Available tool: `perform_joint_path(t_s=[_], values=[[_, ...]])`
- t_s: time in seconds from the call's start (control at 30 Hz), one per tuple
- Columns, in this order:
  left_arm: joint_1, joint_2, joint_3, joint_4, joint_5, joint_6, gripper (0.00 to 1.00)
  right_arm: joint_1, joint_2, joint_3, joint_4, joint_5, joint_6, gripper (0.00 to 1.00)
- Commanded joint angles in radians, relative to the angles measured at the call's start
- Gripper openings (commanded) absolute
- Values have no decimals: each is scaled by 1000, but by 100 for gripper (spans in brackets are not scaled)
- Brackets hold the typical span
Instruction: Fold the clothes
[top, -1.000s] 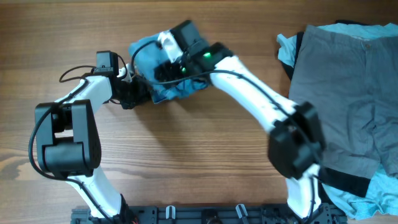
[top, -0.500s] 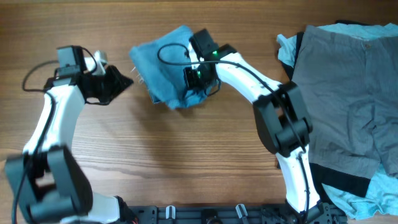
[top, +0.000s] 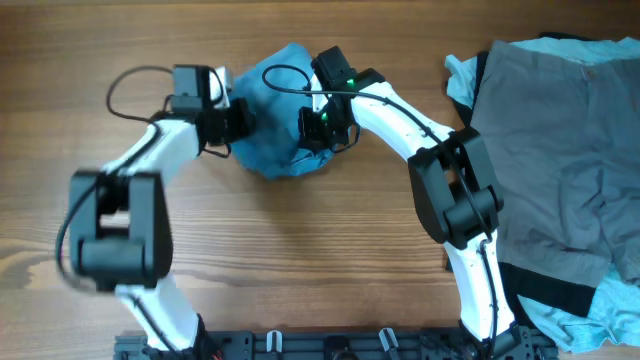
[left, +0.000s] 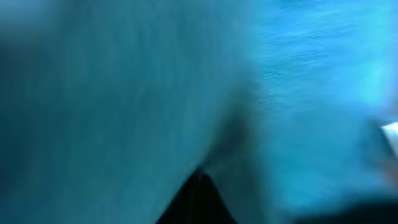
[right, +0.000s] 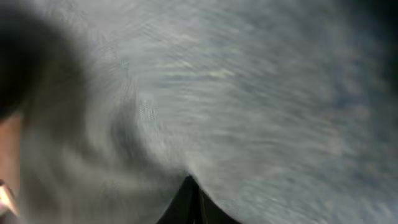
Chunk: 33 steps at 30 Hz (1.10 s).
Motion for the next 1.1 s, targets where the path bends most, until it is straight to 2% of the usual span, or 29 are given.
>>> perform_joint_path(t_s=[0.0,0.07,0.17,0.27,0.33,0.37,0.5,0.53,0.57,0.63,0.7,0.8,0.93,1.07], values=[[61,152,1,19,-81,-58,8,11,26,-4,-115,2,-48,5],[93,150,1,7,-71,-37,10,11,-48,11,-157,16,-165,5],[128,101,3,0,-46,3,13,11,-169,11,-132,95,-259,6],[168,13,4,-19,-43,58,14,7,-295,11,-11,222,-292,7],[204,-77,11,-52,-31,82,21,7,-348,11,133,303,-292,7],[213,-105,15,-60,-1,82,21,7,-352,11,177,317,-291,7],[216,-288,19,-76,289,81,26,7,-324,7,328,317,-279,6],[206,-315,19,-91,301,81,27,7,-310,5,340,317,-272,5],[183,-352,19,-138,294,82,28,10,-280,-1,357,306,-254,4],[145,-375,19,-233,229,81,23,13,-226,-6,361,249,-235,4],[108,-367,13,-354,112,80,18,17,-144,-6,324,186,-155,4],[82,-330,-32,-476,2,77,17,18,-43,-6,229,157,-41,4],[94,-266,-138,-441,-44,18,13,22,-3,-6,100,44,-32,4],[142,-201,-217,-395,-224,-122,4,31,-14,-3,-10,5,14,4]])
